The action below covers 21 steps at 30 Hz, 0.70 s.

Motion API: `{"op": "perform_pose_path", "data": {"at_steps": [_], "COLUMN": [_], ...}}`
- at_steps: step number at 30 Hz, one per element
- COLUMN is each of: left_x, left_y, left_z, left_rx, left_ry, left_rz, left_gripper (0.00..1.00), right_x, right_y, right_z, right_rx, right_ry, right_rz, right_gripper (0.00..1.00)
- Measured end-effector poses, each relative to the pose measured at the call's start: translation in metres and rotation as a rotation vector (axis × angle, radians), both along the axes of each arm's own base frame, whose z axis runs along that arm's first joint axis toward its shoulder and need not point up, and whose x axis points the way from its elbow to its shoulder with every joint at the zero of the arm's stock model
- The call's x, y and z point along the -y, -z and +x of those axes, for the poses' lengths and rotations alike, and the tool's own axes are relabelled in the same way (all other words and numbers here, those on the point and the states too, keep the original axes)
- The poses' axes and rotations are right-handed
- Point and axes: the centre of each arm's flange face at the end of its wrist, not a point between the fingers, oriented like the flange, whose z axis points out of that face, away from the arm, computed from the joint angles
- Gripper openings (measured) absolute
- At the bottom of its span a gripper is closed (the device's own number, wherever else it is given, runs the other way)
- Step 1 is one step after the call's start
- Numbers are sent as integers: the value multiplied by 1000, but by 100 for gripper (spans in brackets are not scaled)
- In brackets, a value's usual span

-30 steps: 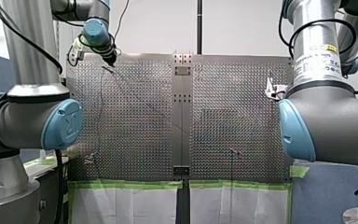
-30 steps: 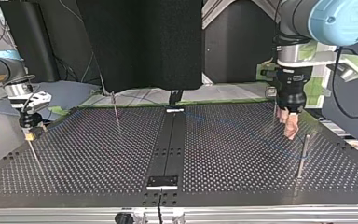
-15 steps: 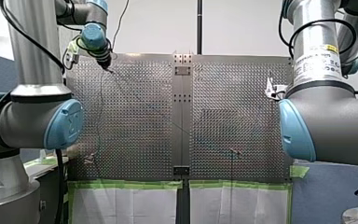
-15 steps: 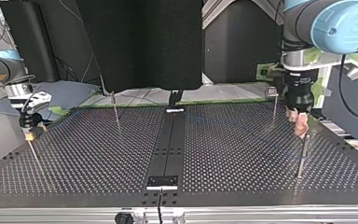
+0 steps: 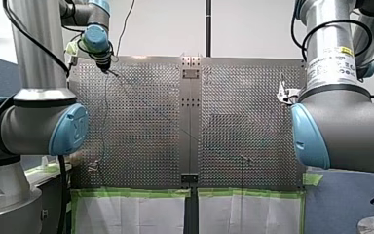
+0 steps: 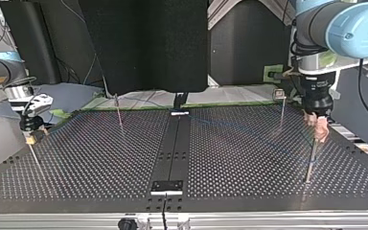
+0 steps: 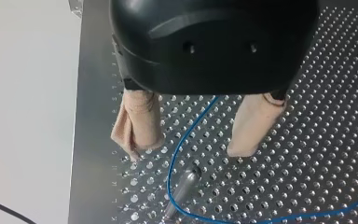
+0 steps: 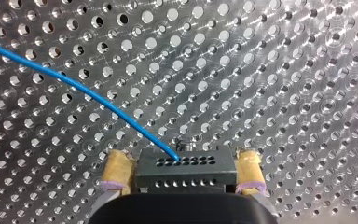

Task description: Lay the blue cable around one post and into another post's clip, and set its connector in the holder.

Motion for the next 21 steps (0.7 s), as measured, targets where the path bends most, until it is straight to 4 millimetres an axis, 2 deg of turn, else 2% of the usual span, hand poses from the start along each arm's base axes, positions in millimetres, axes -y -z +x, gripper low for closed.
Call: {"op": "perform_pose_path", "data": {"at_steps": [21], "left_x": [-6], "left_y": [-2], "left_z": [-1], "left_rx": [2], "left_ry": [-30], "left_rz": [3], "left_gripper": [100], "right_x": [0], "right_y": [0], "right_z": [0], "right_rx": [0], "right_ry": [0], "right_rz": [0], "right_gripper": [100]}}
